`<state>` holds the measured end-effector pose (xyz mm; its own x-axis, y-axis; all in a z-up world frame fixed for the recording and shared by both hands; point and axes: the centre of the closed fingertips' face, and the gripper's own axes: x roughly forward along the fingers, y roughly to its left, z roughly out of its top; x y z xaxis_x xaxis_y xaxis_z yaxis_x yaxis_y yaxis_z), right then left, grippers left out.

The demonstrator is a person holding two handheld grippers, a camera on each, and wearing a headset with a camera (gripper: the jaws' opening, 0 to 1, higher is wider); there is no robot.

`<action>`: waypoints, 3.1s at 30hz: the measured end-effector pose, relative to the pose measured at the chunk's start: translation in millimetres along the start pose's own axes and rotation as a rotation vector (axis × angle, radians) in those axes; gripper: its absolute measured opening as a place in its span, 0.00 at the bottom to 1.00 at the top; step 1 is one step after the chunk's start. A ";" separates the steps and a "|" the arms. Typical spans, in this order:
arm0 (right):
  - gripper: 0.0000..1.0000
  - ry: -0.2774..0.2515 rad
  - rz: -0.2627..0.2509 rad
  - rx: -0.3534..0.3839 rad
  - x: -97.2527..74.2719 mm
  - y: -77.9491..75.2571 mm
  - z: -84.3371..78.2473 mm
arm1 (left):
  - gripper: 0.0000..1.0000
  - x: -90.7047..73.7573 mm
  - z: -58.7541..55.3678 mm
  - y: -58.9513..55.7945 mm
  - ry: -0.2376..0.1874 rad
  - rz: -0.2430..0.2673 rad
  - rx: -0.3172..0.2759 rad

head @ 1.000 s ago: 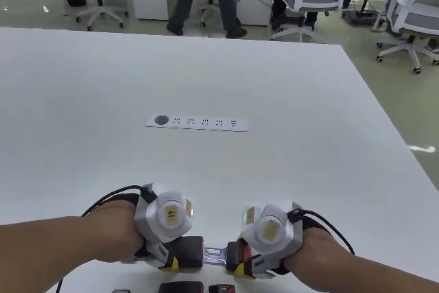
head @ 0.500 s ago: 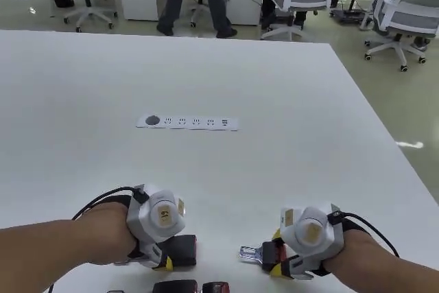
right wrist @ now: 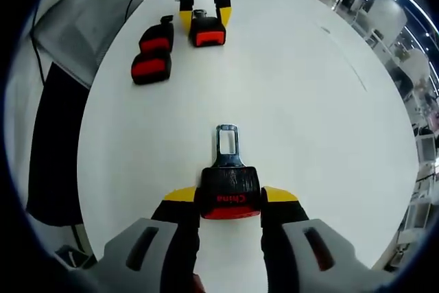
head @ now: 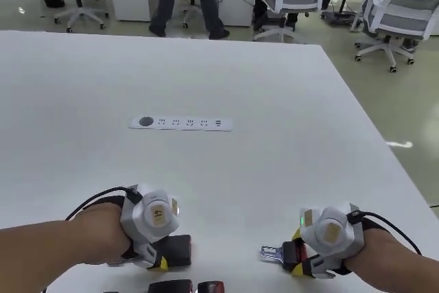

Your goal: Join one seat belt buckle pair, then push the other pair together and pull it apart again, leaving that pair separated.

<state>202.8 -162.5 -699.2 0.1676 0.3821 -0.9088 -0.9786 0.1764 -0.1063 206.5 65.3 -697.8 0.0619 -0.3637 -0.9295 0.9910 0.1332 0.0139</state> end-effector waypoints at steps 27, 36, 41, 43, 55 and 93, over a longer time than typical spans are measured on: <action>0.59 -0.222 -0.181 0.287 -51.4 35.3 30.3 | 0.55 -74.7 -34.4 -40.1 -0.253 0.172 -0.361; 0.71 -0.294 -0.204 0.408 -63.4 63.7 31.2 | 0.68 -101.0 -72.3 -66.6 -0.307 0.219 -0.501; 0.80 -0.304 -0.213 0.448 -69.1 74.8 24.3 | 0.74 -107.4 -84.9 -78.0 -0.318 0.240 -0.559; 0.83 -0.311 -0.210 0.459 -70.2 78.1 21.4 | 0.76 -109.8 -93.6 -80.4 -0.324 0.248 -0.584; 0.99 -0.348 -0.241 0.533 -79.4 82.3 20.4 | 0.91 -118.0 -104.3 -86.8 -0.347 0.297 -0.666; 0.99 -0.380 -0.282 0.616 -78.7 79.3 23.8 | 1.00 -114.3 -99.4 -84.2 -0.389 0.295 -0.744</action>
<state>114.9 -156.9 -626.5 0.5385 0.5130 -0.6685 -0.6686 0.7430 0.0317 104.1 187.3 -629.3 0.4726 -0.4891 -0.7331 0.6030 0.7861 -0.1358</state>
